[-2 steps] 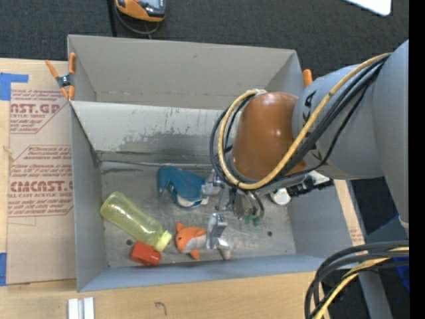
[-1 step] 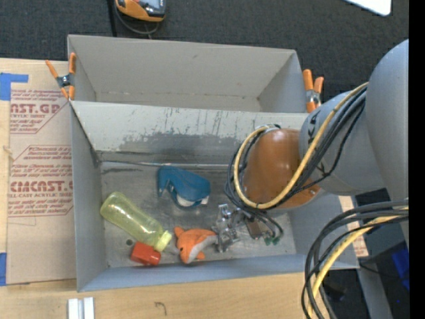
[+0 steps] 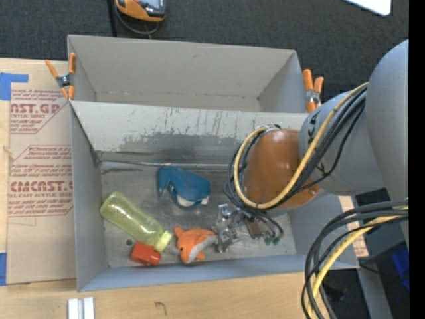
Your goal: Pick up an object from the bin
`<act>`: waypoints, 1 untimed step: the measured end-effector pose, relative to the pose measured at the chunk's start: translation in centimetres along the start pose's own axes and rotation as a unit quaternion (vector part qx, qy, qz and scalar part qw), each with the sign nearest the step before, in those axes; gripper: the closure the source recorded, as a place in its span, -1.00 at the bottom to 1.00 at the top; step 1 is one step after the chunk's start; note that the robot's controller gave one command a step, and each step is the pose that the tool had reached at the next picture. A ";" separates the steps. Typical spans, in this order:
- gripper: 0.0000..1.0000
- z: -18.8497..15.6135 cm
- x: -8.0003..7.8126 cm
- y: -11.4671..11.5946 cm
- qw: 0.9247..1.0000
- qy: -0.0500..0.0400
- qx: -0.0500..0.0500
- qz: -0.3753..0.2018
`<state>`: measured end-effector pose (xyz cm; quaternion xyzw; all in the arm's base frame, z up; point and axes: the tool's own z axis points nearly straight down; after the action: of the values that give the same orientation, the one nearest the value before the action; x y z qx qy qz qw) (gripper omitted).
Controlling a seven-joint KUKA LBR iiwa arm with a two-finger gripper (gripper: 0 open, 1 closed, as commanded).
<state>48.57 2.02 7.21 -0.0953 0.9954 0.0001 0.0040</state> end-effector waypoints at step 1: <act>1.00 -12.7 -4.6 2.2 0.974 0.004 -0.002 -0.228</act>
Offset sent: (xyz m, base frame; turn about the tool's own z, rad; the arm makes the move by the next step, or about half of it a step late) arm 0.0000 0.0000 0.0000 0.0000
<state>52.54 5.04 19.96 -0.3202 0.9474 0.0005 0.0001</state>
